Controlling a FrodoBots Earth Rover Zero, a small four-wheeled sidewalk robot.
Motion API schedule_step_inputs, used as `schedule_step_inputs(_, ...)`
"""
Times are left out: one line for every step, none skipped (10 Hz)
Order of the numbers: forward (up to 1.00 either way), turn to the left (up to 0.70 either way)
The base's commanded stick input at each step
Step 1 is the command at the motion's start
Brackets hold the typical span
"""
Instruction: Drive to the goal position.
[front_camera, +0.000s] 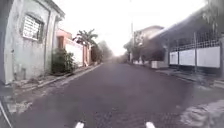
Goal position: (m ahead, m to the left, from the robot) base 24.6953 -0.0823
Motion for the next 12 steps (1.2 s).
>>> schedule_step_inputs(0.7, 0.0)
schedule_step_inputs(0.7, 0.0)
schedule_step_inputs(0.7, 0.0)
schedule_step_inputs(0.7, 0.0)
schedule_step_inputs(0.7, 0.0)
schedule_step_inputs(0.7, 0.0)
schedule_step_inputs(0.7, 0.0)
schedule_step_inputs(0.7, 0.0)
schedule_step_inputs(0.7, 0.0)
schedule_step_inputs(0.7, 0.0)
schedule_step_inputs(0.7, 0.0)
schedule_step_inputs(0.7, 0.0)
